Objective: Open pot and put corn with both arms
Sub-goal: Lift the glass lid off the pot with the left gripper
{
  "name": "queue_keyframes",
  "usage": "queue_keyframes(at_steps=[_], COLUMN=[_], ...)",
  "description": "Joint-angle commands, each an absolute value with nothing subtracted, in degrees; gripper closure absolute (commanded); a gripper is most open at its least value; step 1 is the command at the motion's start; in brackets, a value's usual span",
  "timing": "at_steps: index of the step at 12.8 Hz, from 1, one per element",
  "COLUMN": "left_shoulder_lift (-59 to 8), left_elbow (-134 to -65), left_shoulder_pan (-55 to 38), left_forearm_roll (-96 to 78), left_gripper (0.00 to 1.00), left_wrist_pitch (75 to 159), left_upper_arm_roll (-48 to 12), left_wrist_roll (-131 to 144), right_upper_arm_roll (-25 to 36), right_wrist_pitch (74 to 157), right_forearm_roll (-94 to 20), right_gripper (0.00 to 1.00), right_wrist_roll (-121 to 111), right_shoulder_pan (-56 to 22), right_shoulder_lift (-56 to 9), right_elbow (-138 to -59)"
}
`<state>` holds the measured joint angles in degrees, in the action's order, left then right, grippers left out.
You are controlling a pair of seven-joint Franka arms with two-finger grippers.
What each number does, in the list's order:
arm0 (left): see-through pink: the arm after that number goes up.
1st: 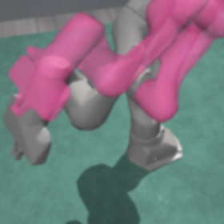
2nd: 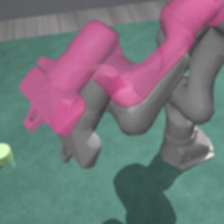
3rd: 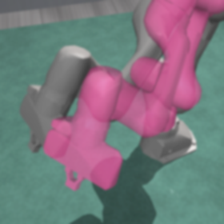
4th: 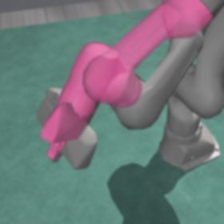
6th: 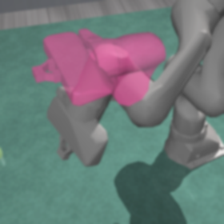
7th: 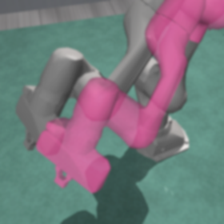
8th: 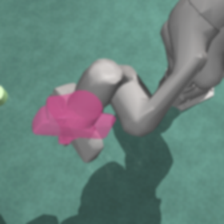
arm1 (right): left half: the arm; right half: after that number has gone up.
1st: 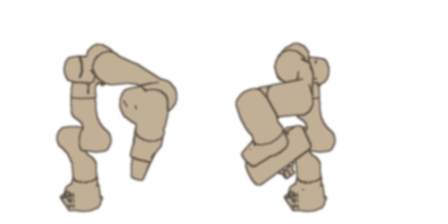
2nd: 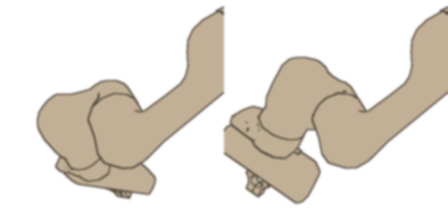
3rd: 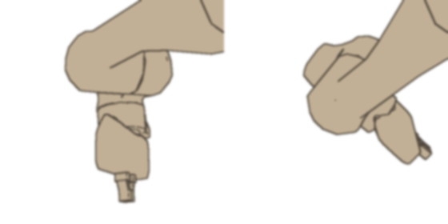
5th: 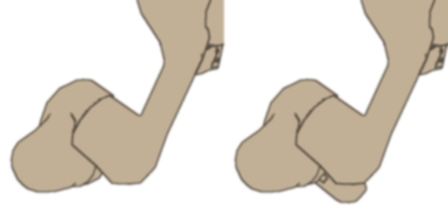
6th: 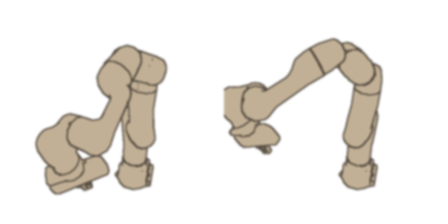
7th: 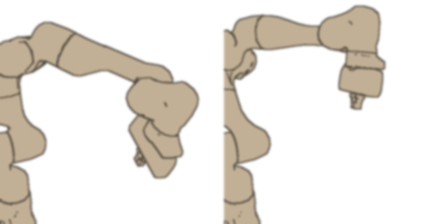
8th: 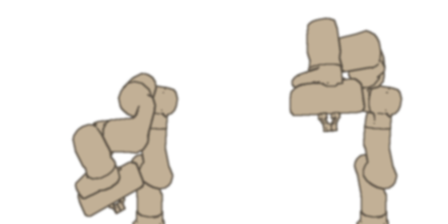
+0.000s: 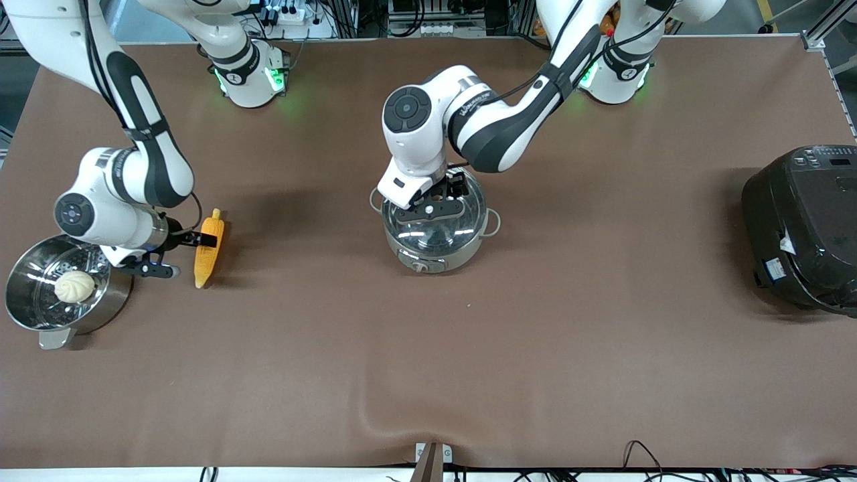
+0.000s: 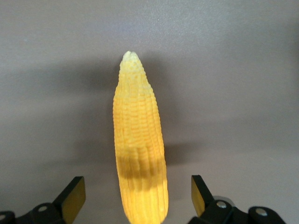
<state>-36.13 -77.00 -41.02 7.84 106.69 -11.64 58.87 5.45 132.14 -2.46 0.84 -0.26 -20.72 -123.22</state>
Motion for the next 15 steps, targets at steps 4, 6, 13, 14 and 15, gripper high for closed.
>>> queue_keyframes(at_steps=[4, 6, 13, 14, 15], left_shoulder_lift=[-36.0, -36.2, -33.7, -31.5, -29.0], left_elbow=[-78.0, -78.0, -77.6, -77.6, -77.6], left_shoulder_pan=[-41.8, -41.8, -40.1, -40.1, -39.7], left_forearm_roll=[8.5, 8.4, 6.9, 6.9, 6.9], left_gripper=[0.25, 0.38, 1.00, 1.00, 1.00], left_wrist_pitch=[107.1, 107.1, 103.5, 102.7, 100.4], left_upper_arm_roll=[-11.6, -11.7, -11.8, -11.7, -11.6], left_wrist_roll=[62.2, 62.3, 59.7, 59.8, 59.2], right_upper_arm_roll=[5.2, 5.2, 5.3, 5.3, 5.3], right_wrist_pitch=[134.6, 134.6, 127.4, 123.4, 121.3], right_forearm_roll=[-3.5, -3.5, -3.4, -3.4, -3.4], right_gripper=[0.05, 0.12, 0.89, 0.90, 0.93], right_wrist_roll=[0.7, 0.6, 0.3, 0.3, 0.3], right_shoulder_pan=[-1.2, -1.5, -1.8, -1.9, -2.0], right_shoulder_lift=[-24.1, -25.2, -23.0, -21.8, -20.7], right_elbow=[-123.3, -123.3, -120.4, -118.7, -117.9])
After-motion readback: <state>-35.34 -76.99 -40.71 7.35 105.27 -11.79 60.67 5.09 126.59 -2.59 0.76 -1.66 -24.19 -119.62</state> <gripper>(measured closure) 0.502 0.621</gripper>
